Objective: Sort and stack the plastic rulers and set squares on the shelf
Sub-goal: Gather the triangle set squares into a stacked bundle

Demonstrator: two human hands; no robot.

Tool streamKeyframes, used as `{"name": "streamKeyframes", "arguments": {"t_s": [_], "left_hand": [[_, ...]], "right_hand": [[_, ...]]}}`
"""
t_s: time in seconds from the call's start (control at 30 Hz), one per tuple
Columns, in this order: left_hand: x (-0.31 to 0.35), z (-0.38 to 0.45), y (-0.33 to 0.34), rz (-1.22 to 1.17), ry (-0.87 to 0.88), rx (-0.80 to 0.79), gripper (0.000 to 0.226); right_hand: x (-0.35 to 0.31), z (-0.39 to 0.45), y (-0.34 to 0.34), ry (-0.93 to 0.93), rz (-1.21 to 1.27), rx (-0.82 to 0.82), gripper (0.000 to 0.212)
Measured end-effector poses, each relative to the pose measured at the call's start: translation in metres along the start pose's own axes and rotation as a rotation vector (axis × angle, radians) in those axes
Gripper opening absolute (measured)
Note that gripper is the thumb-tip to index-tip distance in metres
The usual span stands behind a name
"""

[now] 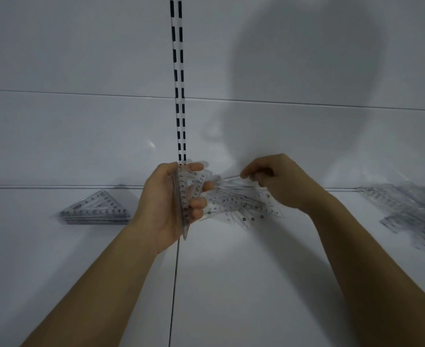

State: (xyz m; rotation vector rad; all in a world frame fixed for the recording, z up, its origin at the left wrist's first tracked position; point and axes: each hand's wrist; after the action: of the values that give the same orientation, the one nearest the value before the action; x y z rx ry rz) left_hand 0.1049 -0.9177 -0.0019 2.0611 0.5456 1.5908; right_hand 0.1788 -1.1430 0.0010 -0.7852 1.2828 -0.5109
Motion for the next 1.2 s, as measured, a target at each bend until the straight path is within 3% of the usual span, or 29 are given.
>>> {"name": "streamKeyframes", "arguments": {"t_s": [0.1, 0.17, 0.23, 0.37, 0.47, 0.57, 0.67, 0.7, 0.77, 0.83, 0.9, 1.1, 1.2], "left_hand": [[-0.001, 0.001, 0.0, -0.007, -0.005, 0.001, 0.033], [-0.004, 0.002, 0.002, -0.006, -0.021, -0.008, 0.038], [-0.007, 0.0, 0.006, 0.053, -0.052, -0.039, 0.045], [-0.012, -0.006, 0.013, 0.236, -0.15, -0.097, 0.046], [-0.015, -0.005, 0.011, 0.22, -0.213, -0.128, 0.048], [-0.019, 0.0, 0.009, 0.187, -0.191, -0.138, 0.041], [-0.018, 0.0, 0.01, 0.187, -0.1, -0.161, 0.034], [-0.017, 0.0, 0.01, 0.176, -0.075, -0.146, 0.033], [-0.014, 0.0, 0.009, 0.145, -0.036, -0.083, 0.03], [-0.01, 0.001, 0.006, 0.113, 0.001, -0.032, 0.028], [-0.007, 0.001, 0.005, 0.069, 0.014, -0.011, 0.03], [-0.003, 0.001, 0.004, -0.017, -0.009, -0.019, 0.029], [-0.003, 0.002, 0.002, -0.038, -0.017, -0.019, 0.028]], "right_hand": [[-0.001, 0.0, -0.011, -0.029, 0.358, 0.061, 0.047], [-0.004, -0.004, -0.014, -0.124, 0.61, -0.006, 0.041], [-0.012, -0.009, -0.012, -0.243, 0.674, -0.092, 0.034], [-0.031, -0.019, 0.005, -0.403, 0.472, -0.13, 0.021], [-0.033, -0.018, 0.024, -0.43, 0.169, 0.047, 0.025], [-0.029, -0.015, 0.033, -0.391, 0.024, 0.186, 0.039], [-0.025, -0.01, 0.024, -0.287, 0.063, 0.316, 0.023], [-0.021, -0.008, 0.019, -0.24, 0.057, 0.309, 0.018], [-0.008, -0.003, 0.01, -0.151, -0.077, 0.122, 0.018], [0.001, -0.001, 0.01, -0.084, -0.285, -0.126, 0.028], [0.004, -0.001, 0.015, -0.042, -0.383, -0.218, 0.036], [0.004, 0.0, 0.016, -0.067, -0.335, -0.114, 0.01], [0.003, 0.002, 0.015, -0.07, -0.296, -0.041, 0.023]]}}
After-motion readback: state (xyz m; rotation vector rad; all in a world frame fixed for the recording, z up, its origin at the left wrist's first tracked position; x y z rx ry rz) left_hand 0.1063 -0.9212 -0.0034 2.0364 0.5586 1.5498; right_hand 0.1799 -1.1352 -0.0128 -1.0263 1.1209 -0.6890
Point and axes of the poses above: each hand's wrist, its own z-axis towards the middle knuckle, its own y-axis out of the palm, x = y × z, and after that the axes turned 4 degrees about y, right-handed
